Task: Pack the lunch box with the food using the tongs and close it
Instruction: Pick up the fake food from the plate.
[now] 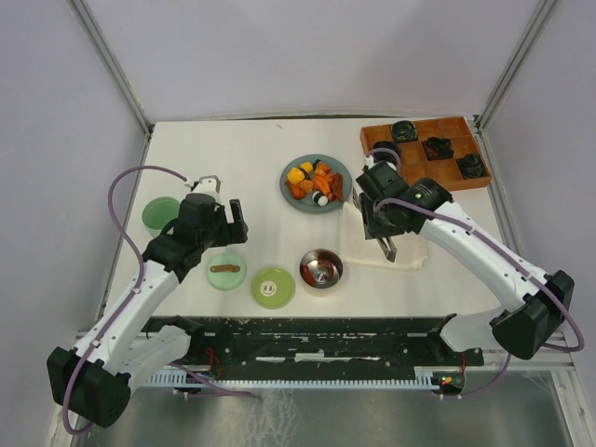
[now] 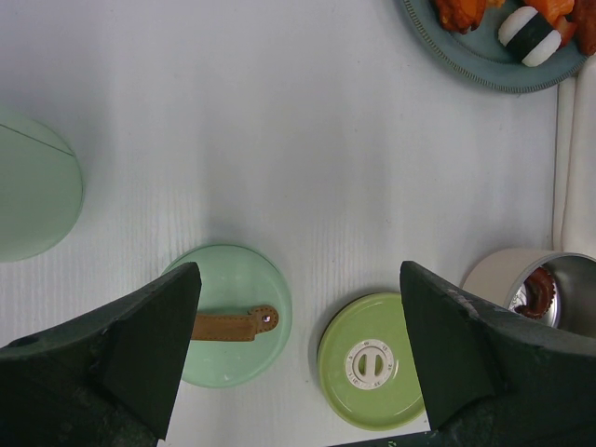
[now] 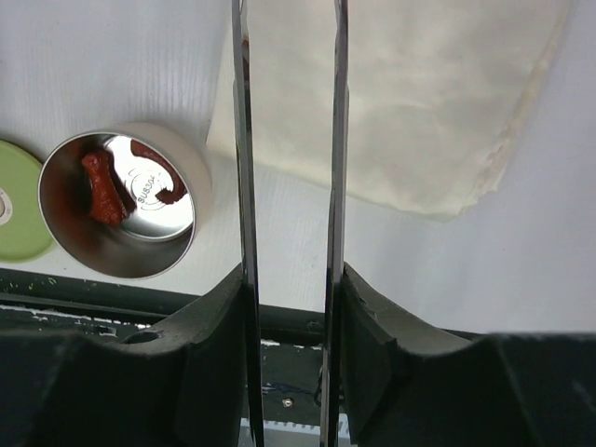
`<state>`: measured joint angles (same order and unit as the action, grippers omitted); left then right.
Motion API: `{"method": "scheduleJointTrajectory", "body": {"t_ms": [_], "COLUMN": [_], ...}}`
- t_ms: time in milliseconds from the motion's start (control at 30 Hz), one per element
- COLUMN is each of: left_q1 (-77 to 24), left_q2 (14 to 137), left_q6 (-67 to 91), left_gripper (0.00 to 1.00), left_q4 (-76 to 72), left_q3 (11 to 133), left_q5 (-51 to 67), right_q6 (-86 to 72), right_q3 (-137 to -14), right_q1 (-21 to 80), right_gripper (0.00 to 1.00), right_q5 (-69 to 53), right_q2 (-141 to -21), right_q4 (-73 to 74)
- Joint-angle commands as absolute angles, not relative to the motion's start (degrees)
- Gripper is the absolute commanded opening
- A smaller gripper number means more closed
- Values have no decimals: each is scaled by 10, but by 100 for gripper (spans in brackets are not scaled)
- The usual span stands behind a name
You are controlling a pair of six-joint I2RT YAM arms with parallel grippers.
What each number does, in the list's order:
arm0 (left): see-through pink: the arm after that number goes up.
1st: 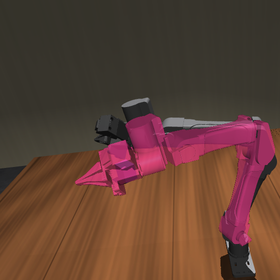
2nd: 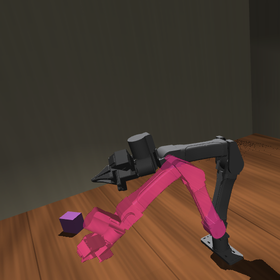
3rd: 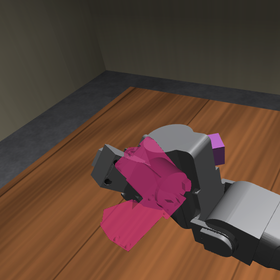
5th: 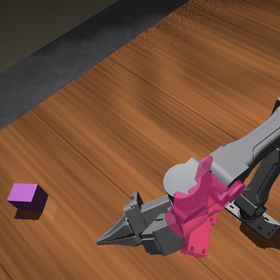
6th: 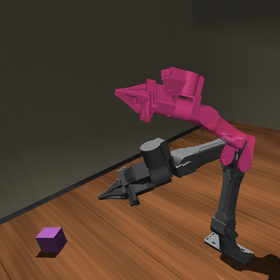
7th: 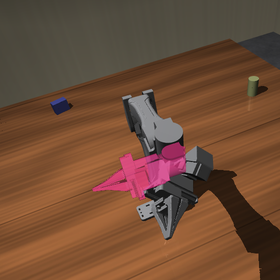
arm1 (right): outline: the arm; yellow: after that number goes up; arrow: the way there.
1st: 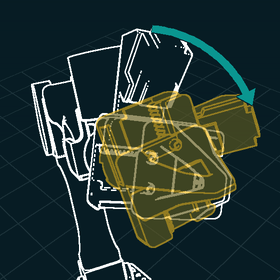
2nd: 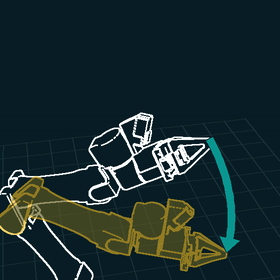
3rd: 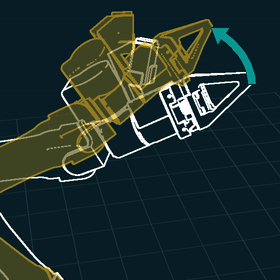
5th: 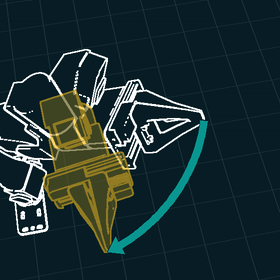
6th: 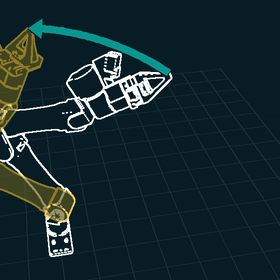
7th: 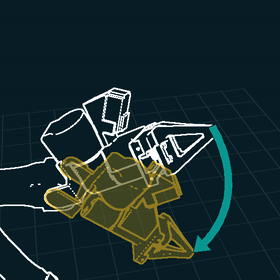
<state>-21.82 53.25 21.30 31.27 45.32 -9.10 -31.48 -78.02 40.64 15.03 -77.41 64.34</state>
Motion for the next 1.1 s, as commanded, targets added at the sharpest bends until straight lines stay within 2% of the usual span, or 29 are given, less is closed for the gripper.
{"method": "scheduleJointTrajectory", "body": {"t_ms": [0,333,533,1067], "left_q1": [-216,-216,-216,-216], "left_q2": [529,530,531,529], "left_q6": [191,191,191,191], "left_gripper": [93,93,93,93], "left_q4": [295,296,294,295], "left_q3": [468,468,468,468], "left_q5": [-99,-97,-98,-99], "right_q6": [-287,-253,-247,-206], "right_q3": [-813,-858,-880,-1064], "right_q1": [382,367,367,337], "right_gripper": [47,48,48,48], "right_q5": [126,99,34,85], "right_q2": [-795,-875,-911,-1061], "right_q4": [603,600,570,604]}}
